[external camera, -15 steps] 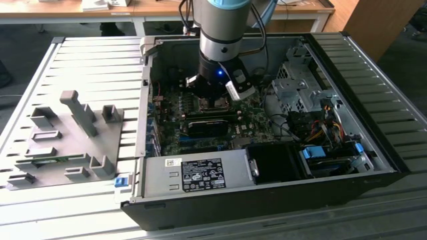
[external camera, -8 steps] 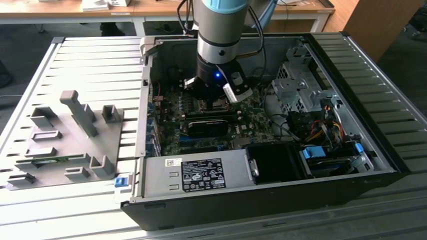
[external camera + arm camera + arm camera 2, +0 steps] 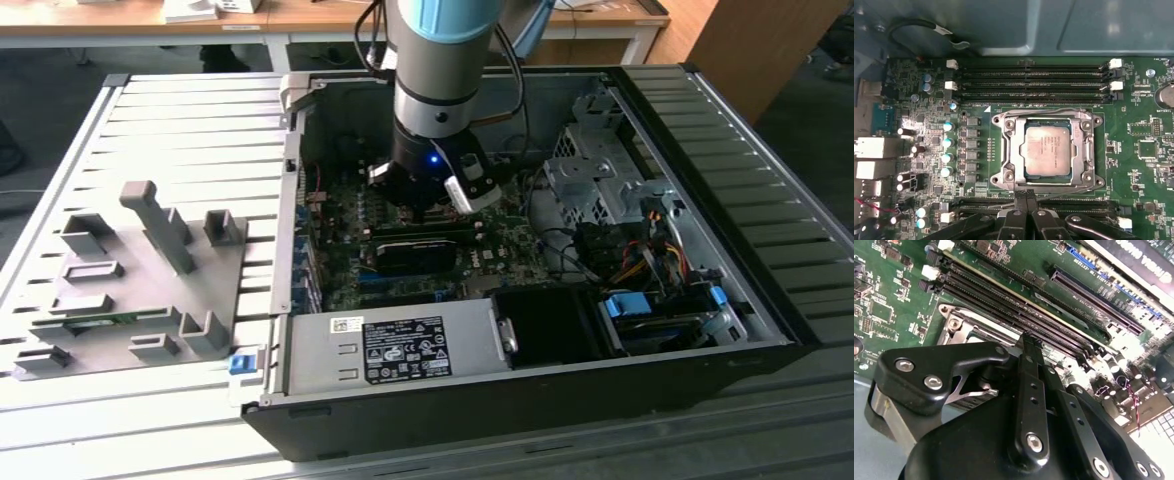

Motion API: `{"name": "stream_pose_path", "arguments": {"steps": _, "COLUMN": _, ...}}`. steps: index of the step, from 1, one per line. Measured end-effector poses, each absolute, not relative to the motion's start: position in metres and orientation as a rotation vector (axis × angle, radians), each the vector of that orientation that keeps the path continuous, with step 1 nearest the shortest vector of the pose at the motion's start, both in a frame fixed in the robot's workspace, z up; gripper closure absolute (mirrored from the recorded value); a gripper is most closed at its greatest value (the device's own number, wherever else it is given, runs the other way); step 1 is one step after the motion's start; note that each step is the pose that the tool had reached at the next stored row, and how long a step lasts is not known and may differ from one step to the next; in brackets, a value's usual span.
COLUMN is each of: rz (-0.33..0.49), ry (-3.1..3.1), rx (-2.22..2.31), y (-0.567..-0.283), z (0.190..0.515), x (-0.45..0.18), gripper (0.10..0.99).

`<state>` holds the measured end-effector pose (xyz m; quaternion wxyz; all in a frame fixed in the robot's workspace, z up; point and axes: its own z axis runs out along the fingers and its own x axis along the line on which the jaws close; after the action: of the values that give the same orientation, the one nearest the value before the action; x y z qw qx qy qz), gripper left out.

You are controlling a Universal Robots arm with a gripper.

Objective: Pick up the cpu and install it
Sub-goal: 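Install the second cpu locking lever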

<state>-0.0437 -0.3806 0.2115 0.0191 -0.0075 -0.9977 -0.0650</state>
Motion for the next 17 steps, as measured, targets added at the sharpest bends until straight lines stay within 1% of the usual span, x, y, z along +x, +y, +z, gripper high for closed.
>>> {"name": "stream_pose_path", "arguments": {"steps": 9, "rz": -0.241, "ry": -3.094, "rx": -0.022, "y": -0.391, "z": 0.211, "x": -0.048, "gripper": 0.980}}
{"name": "stream_pose_path", "arguments": {"steps": 17, "rz": -0.314, "ry": -3.088, "rx": -0.021, "y": -0.395, "z": 0.210, "x": -0.054, "gripper": 0.980}}
